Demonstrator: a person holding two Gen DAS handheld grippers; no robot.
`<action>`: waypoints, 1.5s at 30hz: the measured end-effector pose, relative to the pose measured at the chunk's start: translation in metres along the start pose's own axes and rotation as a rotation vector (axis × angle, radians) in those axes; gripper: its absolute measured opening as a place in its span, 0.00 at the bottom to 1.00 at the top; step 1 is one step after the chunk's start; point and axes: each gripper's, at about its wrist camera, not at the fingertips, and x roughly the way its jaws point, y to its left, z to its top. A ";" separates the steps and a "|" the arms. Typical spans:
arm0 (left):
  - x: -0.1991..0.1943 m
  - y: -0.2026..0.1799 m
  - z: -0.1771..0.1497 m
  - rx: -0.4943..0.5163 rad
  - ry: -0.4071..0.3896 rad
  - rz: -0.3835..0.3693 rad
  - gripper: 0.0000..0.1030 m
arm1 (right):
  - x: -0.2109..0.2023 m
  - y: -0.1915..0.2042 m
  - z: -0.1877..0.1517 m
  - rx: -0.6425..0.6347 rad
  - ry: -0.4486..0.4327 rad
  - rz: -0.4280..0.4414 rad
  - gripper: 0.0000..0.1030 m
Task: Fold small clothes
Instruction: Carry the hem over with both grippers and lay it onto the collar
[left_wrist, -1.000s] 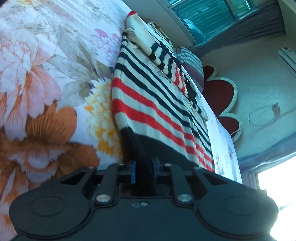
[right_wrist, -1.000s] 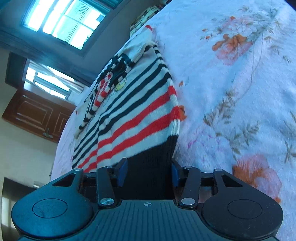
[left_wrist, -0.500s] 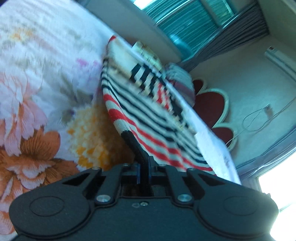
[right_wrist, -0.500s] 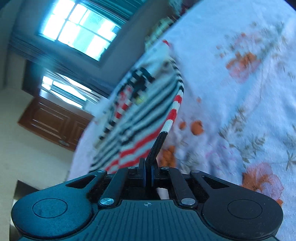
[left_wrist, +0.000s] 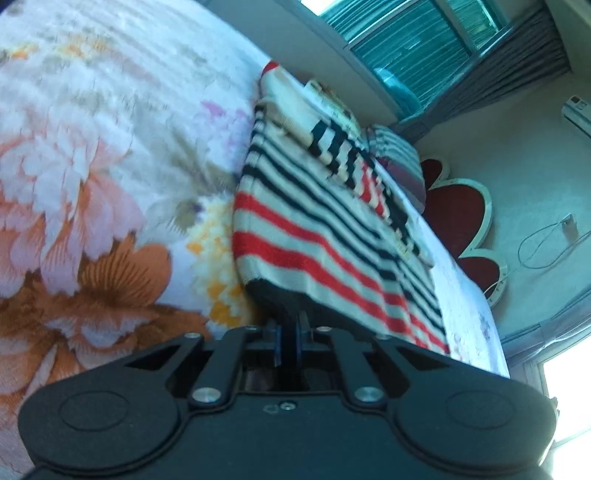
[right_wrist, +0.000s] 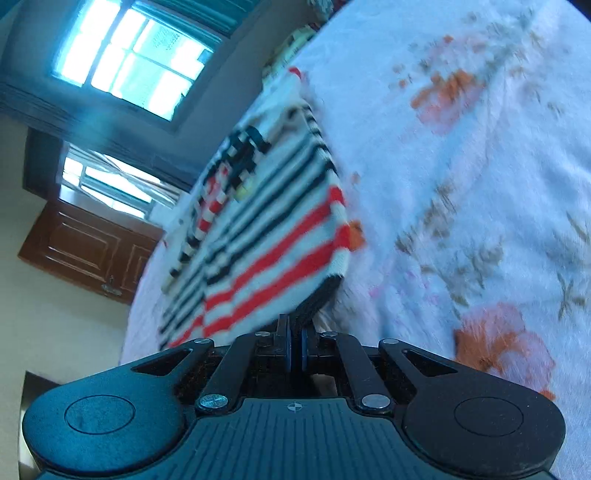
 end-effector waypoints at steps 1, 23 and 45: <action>-0.004 -0.004 0.003 0.004 -0.015 -0.012 0.06 | -0.003 0.008 0.005 -0.020 -0.012 0.009 0.04; 0.141 -0.089 0.227 0.058 -0.151 0.000 0.06 | 0.185 0.064 0.257 0.037 -0.109 0.091 0.04; 0.236 -0.079 0.276 0.409 -0.069 0.235 0.39 | 0.298 0.074 0.288 -0.506 -0.035 -0.157 0.54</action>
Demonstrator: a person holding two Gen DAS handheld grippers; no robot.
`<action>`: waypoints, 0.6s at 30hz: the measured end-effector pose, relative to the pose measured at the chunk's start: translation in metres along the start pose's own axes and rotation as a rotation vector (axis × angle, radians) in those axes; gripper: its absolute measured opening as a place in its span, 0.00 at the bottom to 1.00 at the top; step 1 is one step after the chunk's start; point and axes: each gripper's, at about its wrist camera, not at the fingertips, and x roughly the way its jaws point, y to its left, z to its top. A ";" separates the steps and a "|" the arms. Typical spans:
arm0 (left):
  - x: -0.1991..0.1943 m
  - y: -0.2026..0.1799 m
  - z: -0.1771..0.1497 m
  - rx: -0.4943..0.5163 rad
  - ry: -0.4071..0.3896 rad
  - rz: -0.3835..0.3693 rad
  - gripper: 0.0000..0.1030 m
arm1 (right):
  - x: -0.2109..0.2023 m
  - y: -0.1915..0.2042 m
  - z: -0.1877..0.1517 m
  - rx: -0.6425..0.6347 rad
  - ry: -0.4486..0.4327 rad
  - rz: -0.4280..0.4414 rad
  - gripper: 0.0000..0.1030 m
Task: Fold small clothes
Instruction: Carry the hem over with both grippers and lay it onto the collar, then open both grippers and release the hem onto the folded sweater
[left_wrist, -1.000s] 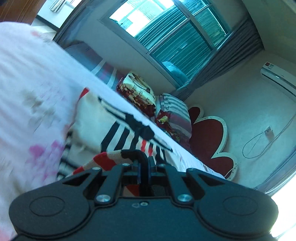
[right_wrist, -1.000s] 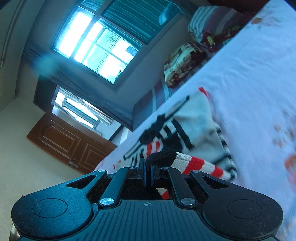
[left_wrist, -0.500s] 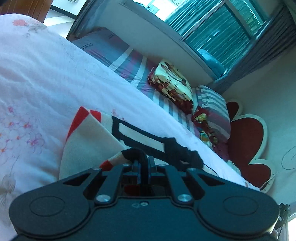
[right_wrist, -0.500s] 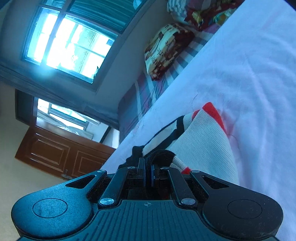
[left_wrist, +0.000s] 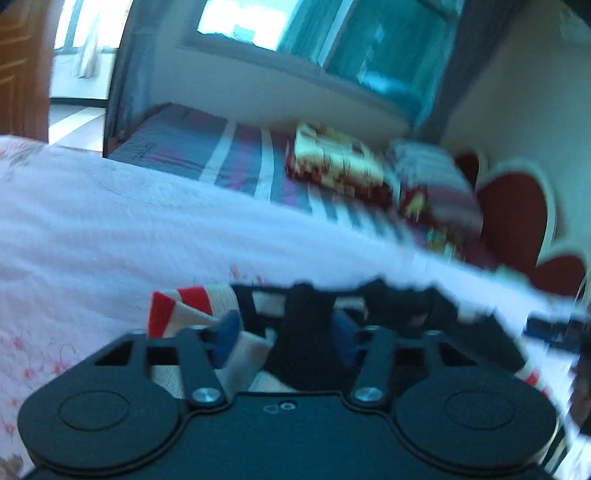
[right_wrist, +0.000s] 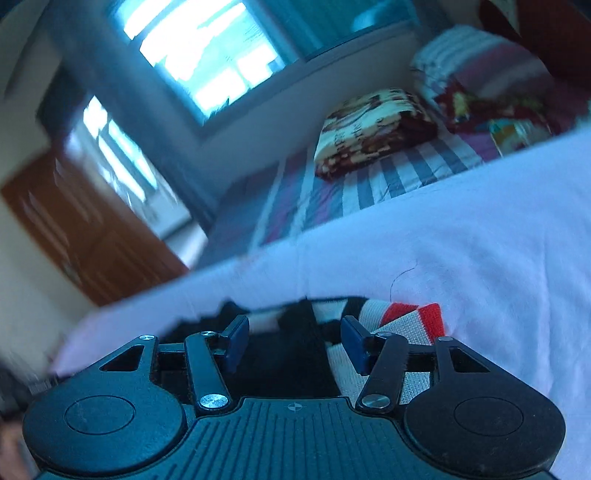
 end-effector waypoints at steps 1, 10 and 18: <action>0.005 -0.005 -0.001 0.048 0.027 0.011 0.38 | 0.008 0.006 -0.002 -0.045 0.024 -0.029 0.54; 0.014 -0.029 -0.015 0.199 -0.006 0.143 0.04 | 0.038 0.037 -0.048 -0.311 -0.009 -0.173 0.06; 0.017 -0.022 -0.001 0.101 -0.072 0.204 0.04 | 0.046 0.017 -0.035 -0.195 -0.001 -0.233 0.05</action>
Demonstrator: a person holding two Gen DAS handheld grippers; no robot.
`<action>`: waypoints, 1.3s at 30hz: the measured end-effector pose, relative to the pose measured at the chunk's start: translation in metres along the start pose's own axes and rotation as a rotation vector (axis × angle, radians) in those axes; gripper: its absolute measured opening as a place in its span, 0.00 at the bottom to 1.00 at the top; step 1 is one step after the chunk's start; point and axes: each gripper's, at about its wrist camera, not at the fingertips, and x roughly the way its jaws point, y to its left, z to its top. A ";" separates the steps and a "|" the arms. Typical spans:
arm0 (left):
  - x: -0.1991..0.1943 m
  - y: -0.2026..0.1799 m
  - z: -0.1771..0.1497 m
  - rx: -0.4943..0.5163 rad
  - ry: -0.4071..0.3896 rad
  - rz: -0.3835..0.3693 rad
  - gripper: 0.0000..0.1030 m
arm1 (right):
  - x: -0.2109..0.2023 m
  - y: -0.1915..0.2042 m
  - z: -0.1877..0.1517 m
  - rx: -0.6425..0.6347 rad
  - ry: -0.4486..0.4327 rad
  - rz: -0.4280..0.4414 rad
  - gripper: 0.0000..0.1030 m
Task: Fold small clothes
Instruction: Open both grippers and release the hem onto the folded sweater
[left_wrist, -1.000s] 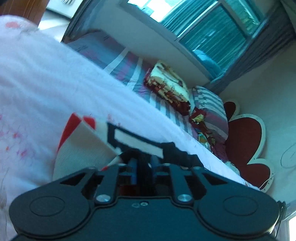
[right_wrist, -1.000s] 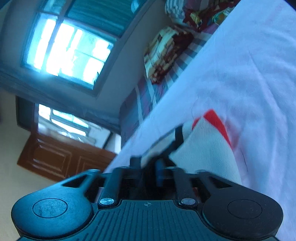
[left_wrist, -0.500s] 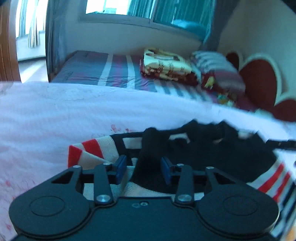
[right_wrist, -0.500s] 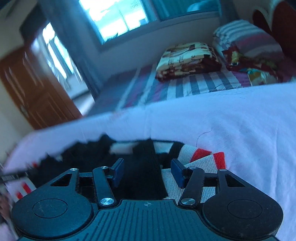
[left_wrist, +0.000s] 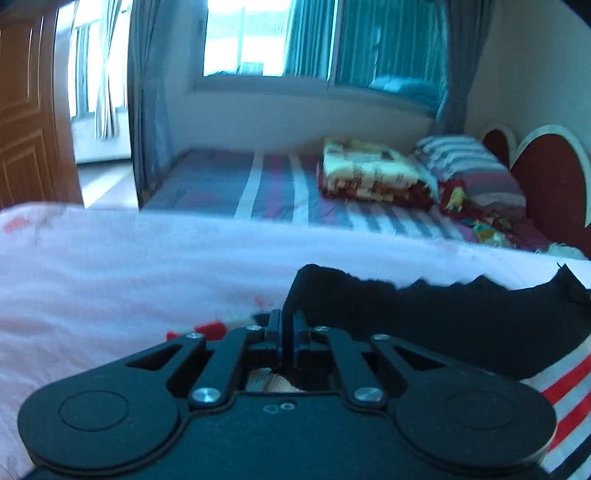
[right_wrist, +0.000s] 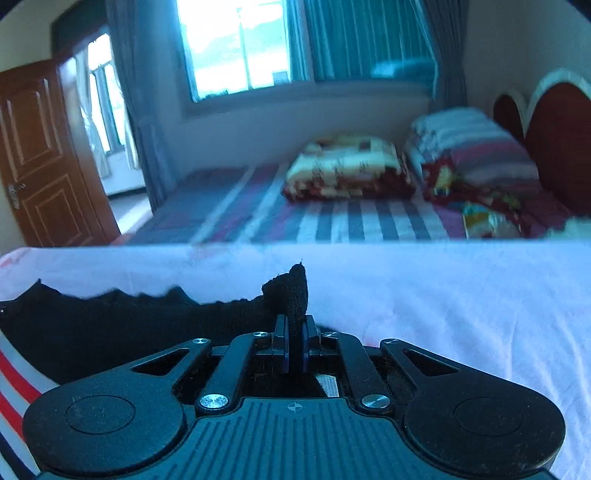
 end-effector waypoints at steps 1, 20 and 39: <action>0.009 0.000 -0.003 -0.002 0.039 0.016 0.04 | 0.006 -0.001 -0.005 0.000 0.010 0.001 0.06; -0.026 -0.093 -0.011 0.143 -0.010 -0.136 0.60 | -0.008 0.117 -0.015 -0.234 0.010 0.132 0.16; -0.079 -0.067 -0.037 0.119 -0.116 -0.089 0.62 | -0.071 0.096 -0.046 -0.235 -0.043 0.095 0.48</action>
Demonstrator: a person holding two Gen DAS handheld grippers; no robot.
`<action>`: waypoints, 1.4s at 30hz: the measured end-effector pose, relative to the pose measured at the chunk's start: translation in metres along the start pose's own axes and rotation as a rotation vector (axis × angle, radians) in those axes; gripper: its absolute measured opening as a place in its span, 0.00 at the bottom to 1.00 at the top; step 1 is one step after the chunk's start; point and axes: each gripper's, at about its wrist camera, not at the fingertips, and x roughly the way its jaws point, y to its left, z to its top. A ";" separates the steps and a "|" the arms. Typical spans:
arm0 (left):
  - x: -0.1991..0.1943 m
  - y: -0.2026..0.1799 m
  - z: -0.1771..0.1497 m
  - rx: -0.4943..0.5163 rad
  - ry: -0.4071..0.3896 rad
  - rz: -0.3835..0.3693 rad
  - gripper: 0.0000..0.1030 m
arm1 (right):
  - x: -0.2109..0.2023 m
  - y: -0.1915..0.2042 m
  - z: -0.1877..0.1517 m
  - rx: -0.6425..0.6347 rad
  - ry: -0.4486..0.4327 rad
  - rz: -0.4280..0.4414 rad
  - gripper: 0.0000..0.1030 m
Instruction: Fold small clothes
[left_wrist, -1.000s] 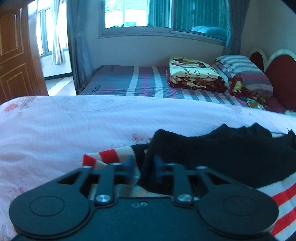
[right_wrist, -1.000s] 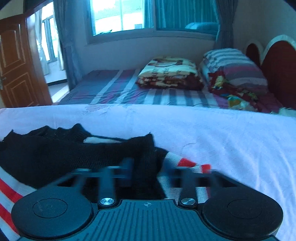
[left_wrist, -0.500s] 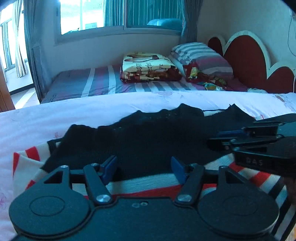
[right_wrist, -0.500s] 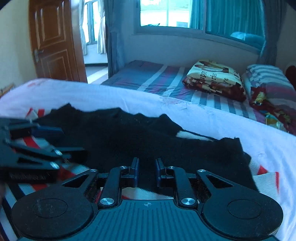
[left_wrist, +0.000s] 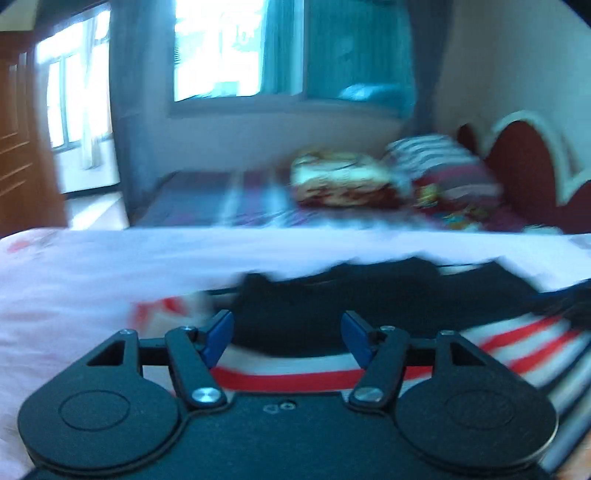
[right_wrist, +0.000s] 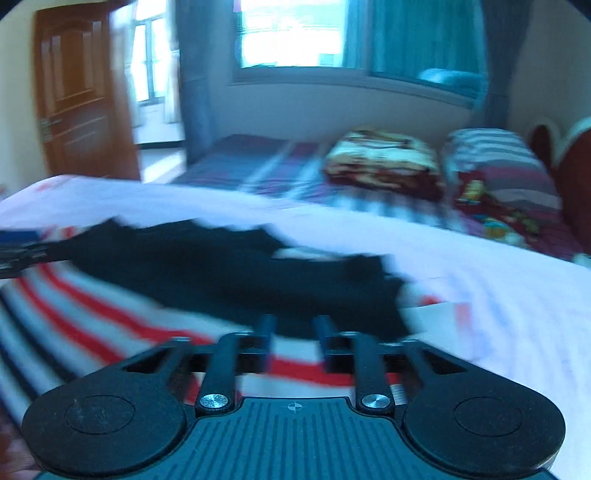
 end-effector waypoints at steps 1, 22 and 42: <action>0.001 -0.017 -0.001 0.028 0.007 -0.033 0.62 | 0.001 0.009 -0.002 -0.007 0.006 0.016 0.49; -0.042 -0.026 -0.041 -0.010 0.070 -0.079 0.62 | -0.054 0.028 -0.042 0.020 0.044 -0.015 0.42; -0.079 0.074 -0.078 -0.124 0.144 0.200 0.62 | -0.108 -0.072 -0.085 0.384 0.089 -0.100 0.41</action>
